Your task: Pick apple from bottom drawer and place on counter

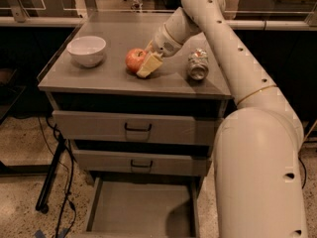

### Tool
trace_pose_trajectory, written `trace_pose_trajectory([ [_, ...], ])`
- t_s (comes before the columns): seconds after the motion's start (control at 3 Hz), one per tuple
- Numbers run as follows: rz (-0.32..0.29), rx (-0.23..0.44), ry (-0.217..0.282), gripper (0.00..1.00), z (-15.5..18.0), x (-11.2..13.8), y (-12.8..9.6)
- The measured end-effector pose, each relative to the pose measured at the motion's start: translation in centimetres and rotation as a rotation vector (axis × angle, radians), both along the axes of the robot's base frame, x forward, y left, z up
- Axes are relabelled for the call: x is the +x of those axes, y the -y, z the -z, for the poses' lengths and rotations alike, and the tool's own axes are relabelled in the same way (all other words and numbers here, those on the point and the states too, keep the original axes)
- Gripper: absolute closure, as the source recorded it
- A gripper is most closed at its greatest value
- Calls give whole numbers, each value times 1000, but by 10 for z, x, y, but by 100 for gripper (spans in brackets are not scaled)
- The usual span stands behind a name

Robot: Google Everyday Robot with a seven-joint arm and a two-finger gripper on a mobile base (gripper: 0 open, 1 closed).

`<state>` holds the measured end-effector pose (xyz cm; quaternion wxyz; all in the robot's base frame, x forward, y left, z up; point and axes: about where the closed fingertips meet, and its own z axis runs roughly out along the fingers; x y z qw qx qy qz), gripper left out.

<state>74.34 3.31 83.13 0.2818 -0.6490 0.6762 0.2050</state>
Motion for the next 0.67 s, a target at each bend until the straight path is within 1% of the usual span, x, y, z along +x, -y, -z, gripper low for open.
trace_pose_trajectory([
  [0.33, 0, 0, 0, 36, 0, 0, 0],
  [0.67, 0, 0, 0, 11, 0, 0, 0],
])
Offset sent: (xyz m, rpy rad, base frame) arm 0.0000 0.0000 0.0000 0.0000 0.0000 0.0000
